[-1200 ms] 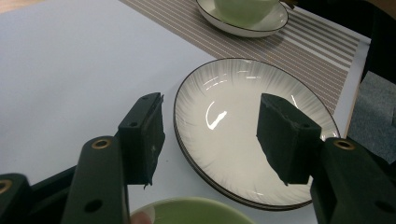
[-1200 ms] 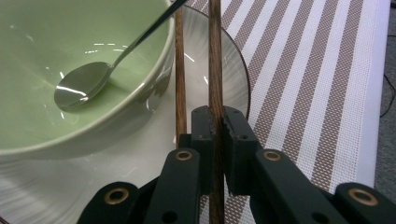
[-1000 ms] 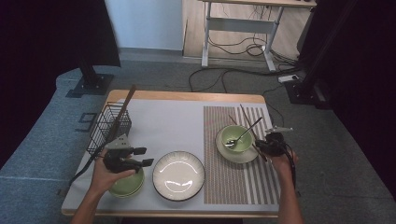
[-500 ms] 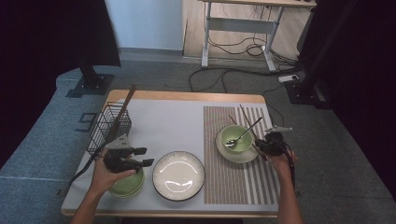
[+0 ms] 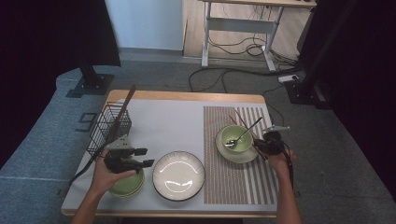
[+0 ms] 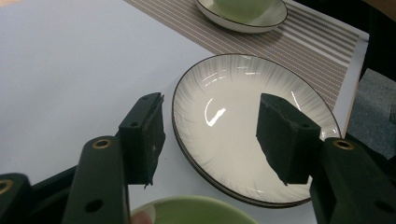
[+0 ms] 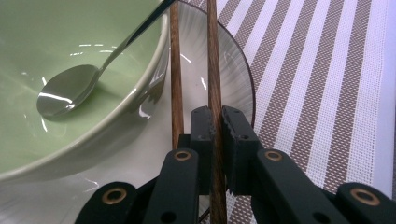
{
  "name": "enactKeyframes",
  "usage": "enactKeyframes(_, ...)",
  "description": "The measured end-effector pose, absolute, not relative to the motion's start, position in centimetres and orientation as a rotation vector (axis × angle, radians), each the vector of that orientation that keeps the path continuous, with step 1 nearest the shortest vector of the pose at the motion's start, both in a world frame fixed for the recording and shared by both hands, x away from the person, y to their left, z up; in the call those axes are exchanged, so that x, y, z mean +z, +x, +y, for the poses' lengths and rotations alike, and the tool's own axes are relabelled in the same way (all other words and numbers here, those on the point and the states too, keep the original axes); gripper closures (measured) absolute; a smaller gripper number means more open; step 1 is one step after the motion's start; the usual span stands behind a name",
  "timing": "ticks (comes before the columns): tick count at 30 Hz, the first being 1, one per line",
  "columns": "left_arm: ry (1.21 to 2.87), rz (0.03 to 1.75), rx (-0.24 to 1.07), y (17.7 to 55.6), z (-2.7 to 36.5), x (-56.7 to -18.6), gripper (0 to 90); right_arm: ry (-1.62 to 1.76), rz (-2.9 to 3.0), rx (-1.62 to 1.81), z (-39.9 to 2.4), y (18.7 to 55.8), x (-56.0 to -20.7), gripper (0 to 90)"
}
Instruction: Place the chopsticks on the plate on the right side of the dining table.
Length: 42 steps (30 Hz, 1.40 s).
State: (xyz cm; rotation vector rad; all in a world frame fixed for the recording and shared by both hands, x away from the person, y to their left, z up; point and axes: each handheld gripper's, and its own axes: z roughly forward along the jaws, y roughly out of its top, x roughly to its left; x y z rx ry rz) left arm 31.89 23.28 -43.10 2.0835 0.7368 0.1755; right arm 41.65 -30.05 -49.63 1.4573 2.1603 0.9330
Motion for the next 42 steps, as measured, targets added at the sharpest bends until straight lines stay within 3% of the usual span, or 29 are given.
enactKeyframes(4,2.085,0.735,0.175,31.9,23.3,-43.1,42.1,1.453,2.165,0.934,-30.0,41.7,-49.7,82.3)
enactKeyframes(13,2.093,0.741,0.195,31.8,23.2,-43.2,42.8,1.467,2.129,0.951,-30.5,41.2,-49.0,65.9)
enactKeyframes(18,2.097,0.747,0.203,31.8,23.2,-43.1,42.8,1.482,2.131,0.935,-31.2,40.6,-48.7,61.9)
enactKeyframes(33,2.08,0.751,0.18,31.8,23.2,-43.0,42.8,1.375,2.184,0.879,-30.0,39.2,-48.1,58.4)
enactKeyframes(42,2.072,0.75,0.179,31.7,23.3,-42.9,42.9,1.378,2.198,0.878,-30.0,39.6,-49.0,61.5)
